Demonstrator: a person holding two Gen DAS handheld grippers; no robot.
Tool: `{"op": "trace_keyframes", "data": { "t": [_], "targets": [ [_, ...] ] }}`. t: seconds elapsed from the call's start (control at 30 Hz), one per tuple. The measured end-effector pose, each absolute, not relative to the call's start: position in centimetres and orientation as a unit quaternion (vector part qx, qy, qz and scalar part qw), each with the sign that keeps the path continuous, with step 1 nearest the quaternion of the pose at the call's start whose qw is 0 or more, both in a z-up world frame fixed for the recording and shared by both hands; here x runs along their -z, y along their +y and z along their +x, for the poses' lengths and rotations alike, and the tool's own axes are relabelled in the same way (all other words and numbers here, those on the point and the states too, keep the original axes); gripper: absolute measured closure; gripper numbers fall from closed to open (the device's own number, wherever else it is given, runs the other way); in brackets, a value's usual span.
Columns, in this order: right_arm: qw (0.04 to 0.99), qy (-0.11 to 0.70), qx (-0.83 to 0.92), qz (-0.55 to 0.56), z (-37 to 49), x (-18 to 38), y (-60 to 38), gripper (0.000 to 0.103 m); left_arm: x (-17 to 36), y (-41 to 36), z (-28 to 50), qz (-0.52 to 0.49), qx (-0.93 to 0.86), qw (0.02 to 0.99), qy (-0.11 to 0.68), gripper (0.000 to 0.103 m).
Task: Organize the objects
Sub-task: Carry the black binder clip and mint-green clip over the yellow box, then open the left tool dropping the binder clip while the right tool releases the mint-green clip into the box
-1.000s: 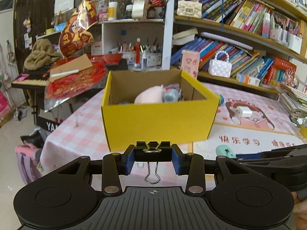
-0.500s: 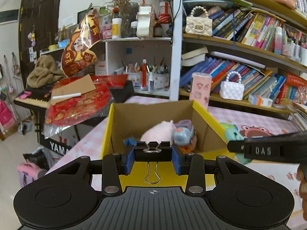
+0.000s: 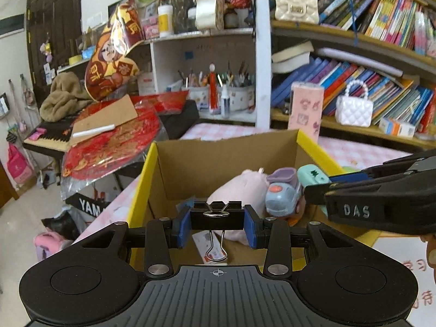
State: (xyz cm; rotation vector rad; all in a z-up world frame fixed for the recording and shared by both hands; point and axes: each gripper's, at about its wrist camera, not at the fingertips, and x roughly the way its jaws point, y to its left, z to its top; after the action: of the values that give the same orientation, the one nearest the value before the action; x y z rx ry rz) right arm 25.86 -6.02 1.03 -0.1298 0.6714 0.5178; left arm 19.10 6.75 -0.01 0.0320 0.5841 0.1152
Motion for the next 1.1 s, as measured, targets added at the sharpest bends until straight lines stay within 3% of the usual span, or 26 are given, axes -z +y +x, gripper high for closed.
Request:
{"op": "trace_keyframes", "data": {
  "t": [0.17,0.8,1.1],
  "targets": [
    [0.889,0.360,-0.273,-0.081,27.5,0.8,-5.3,0.080,1.2,6.6,20.5,0.024,-0.067,0.947,0.315,0.065],
    [0.868,0.318,-0.302,-0.233,29.0,2.3,-2.9,0.080,2.9,6.9,22.8,0.009,-0.083,0.932,0.353,0.065],
    [0.866,0.312,-0.301,-0.249,29.1,2.5,-2.7,0.080,3.1,7.1,23.1,0.004,-0.083,0.931,0.355,0.065]
  ]
}}
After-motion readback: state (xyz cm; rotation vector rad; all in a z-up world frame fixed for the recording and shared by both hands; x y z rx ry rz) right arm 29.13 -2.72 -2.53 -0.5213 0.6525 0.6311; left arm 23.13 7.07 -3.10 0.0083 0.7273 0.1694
